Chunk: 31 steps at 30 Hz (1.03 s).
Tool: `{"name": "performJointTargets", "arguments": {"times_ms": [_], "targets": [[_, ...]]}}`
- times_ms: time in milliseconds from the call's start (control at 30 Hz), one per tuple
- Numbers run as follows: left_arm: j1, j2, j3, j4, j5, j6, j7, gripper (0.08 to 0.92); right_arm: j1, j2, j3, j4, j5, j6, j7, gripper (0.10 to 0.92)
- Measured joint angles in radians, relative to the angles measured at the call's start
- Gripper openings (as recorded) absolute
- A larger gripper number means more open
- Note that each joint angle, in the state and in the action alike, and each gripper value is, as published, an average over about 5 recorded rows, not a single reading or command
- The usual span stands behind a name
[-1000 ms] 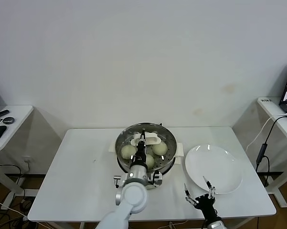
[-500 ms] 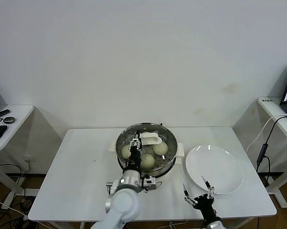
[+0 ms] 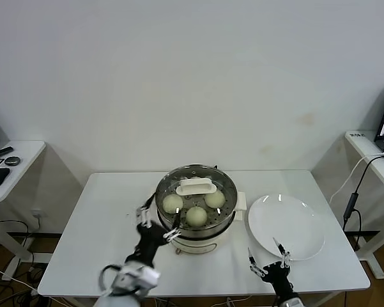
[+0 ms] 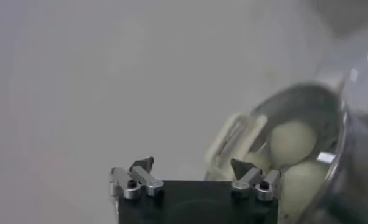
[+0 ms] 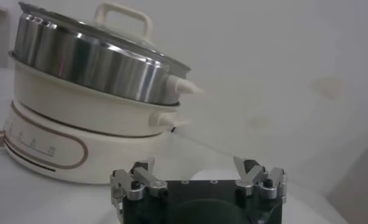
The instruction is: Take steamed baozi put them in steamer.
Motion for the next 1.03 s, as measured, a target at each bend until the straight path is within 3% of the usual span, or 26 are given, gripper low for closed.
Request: {"name": "performJointTargets", "arguments": {"times_ms": [233, 500, 1033], "targets": [[0.186, -0.038, -0.136, -0.020, -0.308, -0.162, -0.063, 0.823, -0.034, -0.040, -0.016, 0.043, 0.110, -0.065, -0.004, 0.823], [0.324, -0.073, -0.234, 0.042, -0.518, -0.275, -0.055, 0.823, -0.070, -0.069, -0.022, 0.070, 0.200, -0.117, -0.002, 0.823], [0.425, -0.099, -0.310, 0.151, -0.652, -0.396, -0.026, 0.823, -0.105, -0.087, -0.033, 0.100, 0.265, -0.127, -0.013, 0.823]]}}
